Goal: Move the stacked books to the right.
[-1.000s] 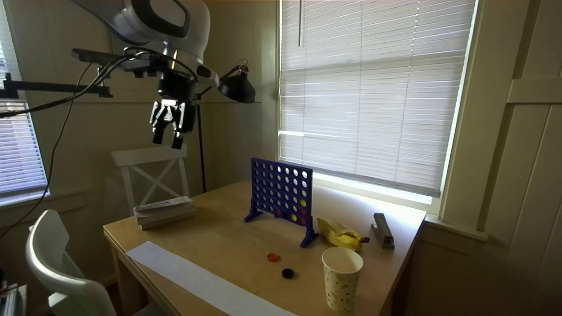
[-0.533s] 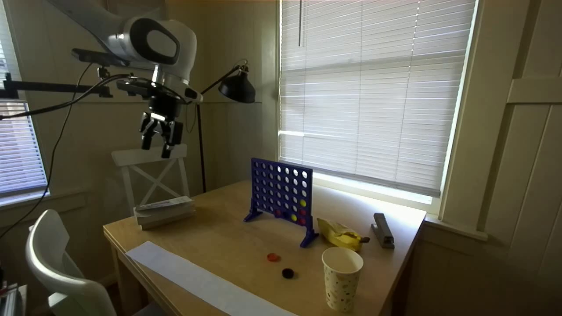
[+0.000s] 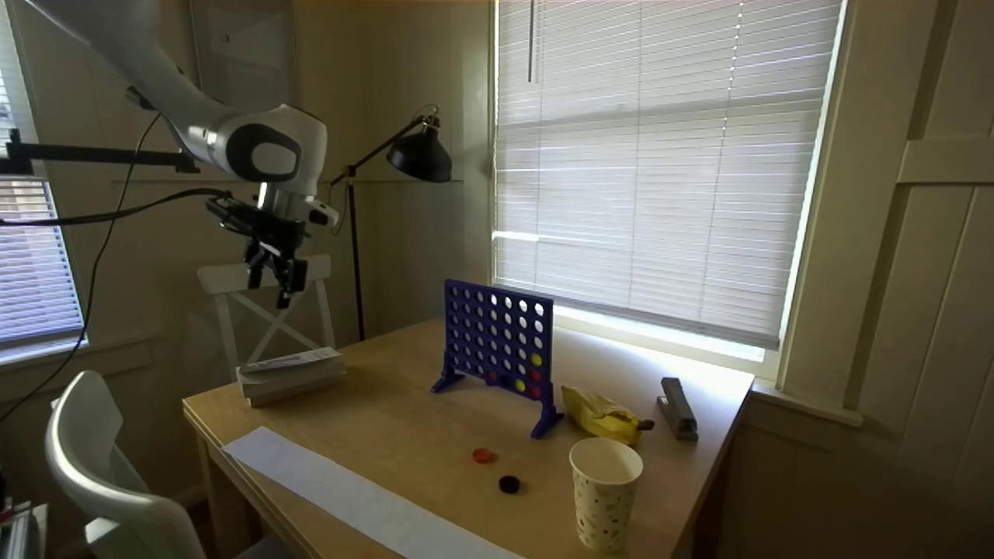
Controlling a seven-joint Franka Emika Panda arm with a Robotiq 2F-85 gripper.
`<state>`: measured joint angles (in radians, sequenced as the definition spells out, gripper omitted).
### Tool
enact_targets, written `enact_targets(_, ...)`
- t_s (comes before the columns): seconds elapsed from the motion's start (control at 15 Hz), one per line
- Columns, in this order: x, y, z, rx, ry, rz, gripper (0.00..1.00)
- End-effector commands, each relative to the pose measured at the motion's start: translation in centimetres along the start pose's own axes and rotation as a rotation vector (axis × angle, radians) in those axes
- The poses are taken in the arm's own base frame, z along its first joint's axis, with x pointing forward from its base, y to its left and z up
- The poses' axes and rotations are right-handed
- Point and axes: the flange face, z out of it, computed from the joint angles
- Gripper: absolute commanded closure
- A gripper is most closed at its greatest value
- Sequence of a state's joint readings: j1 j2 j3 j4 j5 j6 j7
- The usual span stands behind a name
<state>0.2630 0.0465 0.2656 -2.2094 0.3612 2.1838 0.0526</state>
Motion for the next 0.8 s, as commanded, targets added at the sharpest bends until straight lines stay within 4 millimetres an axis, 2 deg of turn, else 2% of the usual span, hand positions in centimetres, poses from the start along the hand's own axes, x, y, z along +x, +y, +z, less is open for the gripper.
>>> enact_targets(0.0,0.3,-0.3,0.8,0.003,-0.005,-0.004,0.0)
enact_targets(0.33,1.0,0.2,1.2,-0.035,0.02,0.002,0.0)
enact_targets(0.4,1.3,-0.2,2.3,-0.036,0.019,-0.007,0.25)
enact_targets(0.47,1.6,-0.5,3.1,-0.033,0.03,-0.008,0.26)
enact_targets(0.73,3.3,-3.0,7.8,0.032,0.06,-0.011,0.56)
